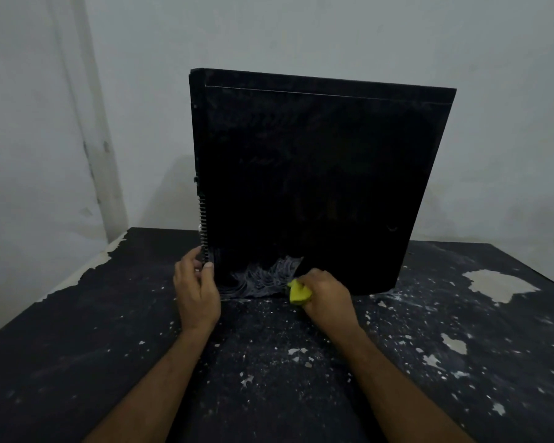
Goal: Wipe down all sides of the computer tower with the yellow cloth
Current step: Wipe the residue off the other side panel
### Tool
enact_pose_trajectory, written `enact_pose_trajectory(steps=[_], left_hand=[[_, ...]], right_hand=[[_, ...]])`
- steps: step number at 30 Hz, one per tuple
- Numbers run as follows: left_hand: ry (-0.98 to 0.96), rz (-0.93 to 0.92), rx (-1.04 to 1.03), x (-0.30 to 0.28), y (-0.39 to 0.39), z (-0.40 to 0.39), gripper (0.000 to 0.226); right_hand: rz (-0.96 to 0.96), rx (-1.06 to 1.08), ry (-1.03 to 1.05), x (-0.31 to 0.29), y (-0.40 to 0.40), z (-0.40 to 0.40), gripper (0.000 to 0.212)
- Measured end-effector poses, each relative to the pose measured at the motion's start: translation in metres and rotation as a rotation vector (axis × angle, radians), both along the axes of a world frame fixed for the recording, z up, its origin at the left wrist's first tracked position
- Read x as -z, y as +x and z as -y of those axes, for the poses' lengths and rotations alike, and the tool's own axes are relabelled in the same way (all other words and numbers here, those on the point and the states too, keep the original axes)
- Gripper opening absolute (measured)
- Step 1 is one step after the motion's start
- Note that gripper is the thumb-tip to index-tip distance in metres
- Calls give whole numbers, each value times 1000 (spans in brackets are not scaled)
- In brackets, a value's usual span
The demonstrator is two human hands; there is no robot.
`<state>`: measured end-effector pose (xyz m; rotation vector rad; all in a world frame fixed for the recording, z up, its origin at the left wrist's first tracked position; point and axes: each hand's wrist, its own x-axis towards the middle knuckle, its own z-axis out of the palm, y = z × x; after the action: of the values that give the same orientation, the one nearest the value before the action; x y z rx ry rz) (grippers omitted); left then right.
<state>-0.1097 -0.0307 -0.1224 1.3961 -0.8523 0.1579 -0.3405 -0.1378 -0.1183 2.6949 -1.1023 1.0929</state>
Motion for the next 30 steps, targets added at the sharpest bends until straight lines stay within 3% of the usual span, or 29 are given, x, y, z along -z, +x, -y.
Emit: enact_pose_trajectory(steps=[2,5,7,10,13,15,19,21,23,26,28,30], left_hand=[[0,2,4,0,0,-1,46],[5,-2,0,-1,-2,0,45],[1,-14,-3,-1,-3,2,45],[-7,-9,7,-1,-1,1,45],[-1,3,6,0,2,0,43],[-5,-11,3,1,0,1,42],[4,-18,4,-1,-1,0,43],[12,-14,1,0,2,-2,43],[-2,-12,-3,0,5,-4,38],[-57,-33,-12,-6,1,-8,19],[-67,80,23,-12,-9,-15,9],[-42,241,148,-17,-26,-24,15]], right_hand=[[31,66,48,1,-6,2,15],[161,94,-2,-3,-7,3,22],[70,23,-15,-1,2,-5,26],[12,65,54,2,-3,-2,11],[118,242,195,-3,-26,4,25],[62,289,191,-4,-27,2,27],[-143,57,87,-2,17,-17,20],[-141,21,49,1,26,-18,24],[21,22,93,2,17,-16,26],[376,-110,350,-4,-3,-20,23],[593,-189,526,-13,-6,-27,19],[739,-261,674,-18,-2,-32,25]])
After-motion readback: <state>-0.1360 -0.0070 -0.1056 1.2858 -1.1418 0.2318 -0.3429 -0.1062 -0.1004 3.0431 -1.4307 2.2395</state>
